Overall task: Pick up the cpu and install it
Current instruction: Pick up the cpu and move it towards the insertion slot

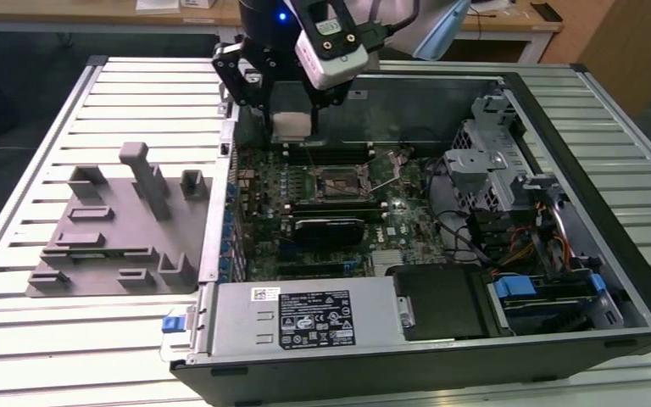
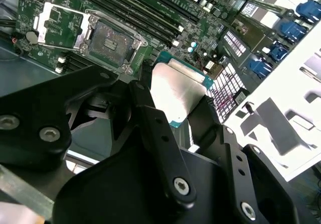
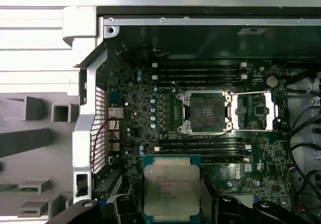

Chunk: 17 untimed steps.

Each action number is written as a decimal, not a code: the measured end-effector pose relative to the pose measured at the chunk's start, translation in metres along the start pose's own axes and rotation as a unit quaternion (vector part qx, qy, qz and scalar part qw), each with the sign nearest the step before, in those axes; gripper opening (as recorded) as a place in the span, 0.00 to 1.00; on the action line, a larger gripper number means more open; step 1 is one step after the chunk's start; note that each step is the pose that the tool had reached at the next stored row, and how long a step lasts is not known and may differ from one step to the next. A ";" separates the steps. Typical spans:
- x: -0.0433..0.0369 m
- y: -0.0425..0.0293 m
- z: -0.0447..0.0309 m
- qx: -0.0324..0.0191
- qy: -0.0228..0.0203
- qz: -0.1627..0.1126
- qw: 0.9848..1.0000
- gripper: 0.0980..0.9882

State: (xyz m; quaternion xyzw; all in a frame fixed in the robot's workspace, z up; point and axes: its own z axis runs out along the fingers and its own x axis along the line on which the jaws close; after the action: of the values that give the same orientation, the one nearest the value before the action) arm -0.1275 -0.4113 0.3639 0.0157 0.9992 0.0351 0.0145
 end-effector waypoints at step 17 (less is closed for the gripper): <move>0.0000 -0.0006 0.0087 0.001 0.000 0.000 1.000 0.50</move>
State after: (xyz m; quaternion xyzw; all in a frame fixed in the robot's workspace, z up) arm -0.1273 -0.4113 0.3552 0.0157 0.9992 0.0341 0.0146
